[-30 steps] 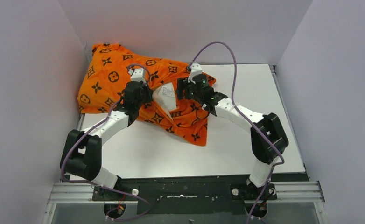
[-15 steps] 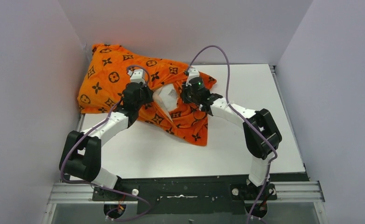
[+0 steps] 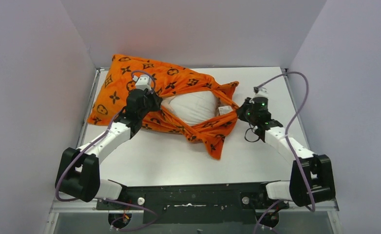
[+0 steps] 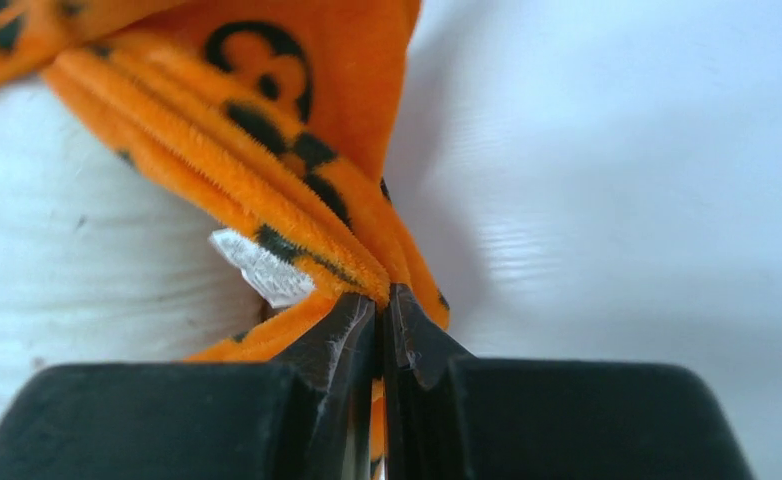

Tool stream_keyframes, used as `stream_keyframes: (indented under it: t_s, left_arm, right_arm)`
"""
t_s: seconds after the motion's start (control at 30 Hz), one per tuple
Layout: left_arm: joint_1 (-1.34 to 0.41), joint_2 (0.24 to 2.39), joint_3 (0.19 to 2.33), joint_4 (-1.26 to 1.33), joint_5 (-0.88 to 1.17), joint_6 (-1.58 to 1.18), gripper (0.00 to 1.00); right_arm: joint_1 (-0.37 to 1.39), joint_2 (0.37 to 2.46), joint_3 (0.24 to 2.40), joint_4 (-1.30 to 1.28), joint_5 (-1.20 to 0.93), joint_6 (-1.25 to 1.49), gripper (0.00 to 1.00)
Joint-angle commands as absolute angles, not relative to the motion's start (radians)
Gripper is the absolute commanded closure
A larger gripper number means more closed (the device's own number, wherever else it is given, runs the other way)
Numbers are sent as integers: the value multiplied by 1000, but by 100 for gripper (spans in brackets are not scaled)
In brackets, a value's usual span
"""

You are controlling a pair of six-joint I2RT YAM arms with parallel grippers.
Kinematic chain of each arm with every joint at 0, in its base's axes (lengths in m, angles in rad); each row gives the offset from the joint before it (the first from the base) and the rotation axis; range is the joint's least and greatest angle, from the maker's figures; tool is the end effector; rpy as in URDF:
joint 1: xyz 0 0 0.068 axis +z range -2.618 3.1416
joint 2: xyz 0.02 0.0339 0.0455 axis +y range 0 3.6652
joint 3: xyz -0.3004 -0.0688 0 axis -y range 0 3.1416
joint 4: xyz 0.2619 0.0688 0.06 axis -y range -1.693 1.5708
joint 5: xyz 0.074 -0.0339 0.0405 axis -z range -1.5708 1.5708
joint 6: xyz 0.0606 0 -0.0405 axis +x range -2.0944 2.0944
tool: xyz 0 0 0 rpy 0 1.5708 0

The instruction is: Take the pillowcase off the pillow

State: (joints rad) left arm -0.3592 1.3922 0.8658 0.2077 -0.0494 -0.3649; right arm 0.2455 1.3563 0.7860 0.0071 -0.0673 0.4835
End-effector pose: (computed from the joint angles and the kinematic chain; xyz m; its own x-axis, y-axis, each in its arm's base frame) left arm 0.3296 -0.1206 0.2873 -0.3836 -0.2367 -0.8926 0.1823 0.9282 -0.3244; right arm 0.3119 0.0824 0.2443 -0.5969 0.3286 -0.7319 -0.0228 0.9050 0.4249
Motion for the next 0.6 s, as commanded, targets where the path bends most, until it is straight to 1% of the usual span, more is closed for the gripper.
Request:
stream_keyframes:
  t_s: [0.0, 0.1, 0.23, 0.43, 0.53, 0.57]
  left_arm:
    - [-324, 1343, 864, 190, -99, -367, 100]
    - [-322, 1334, 859, 192, -85, -374, 100]
    - [-323, 1327, 857, 198, -41, -388, 100]
    - [-337, 1314, 859, 184, 0, -375, 100]
    - [-337, 1302, 850, 191, 0, -378, 100]
    - [-337, 1300, 849, 192, 0, -379, 100]
  right_arm:
    - [74, 1274, 681, -28, 44, 537, 100]
    - [108, 1286, 677, -35, 66, 520, 100]
    - [231, 1361, 735, -73, 195, 512, 100]
    - [312, 1510, 811, -95, 196, 514, 100]
    - [351, 1518, 829, -91, 191, 494, 100]
    - [362, 1513, 837, -89, 181, 482, 99]
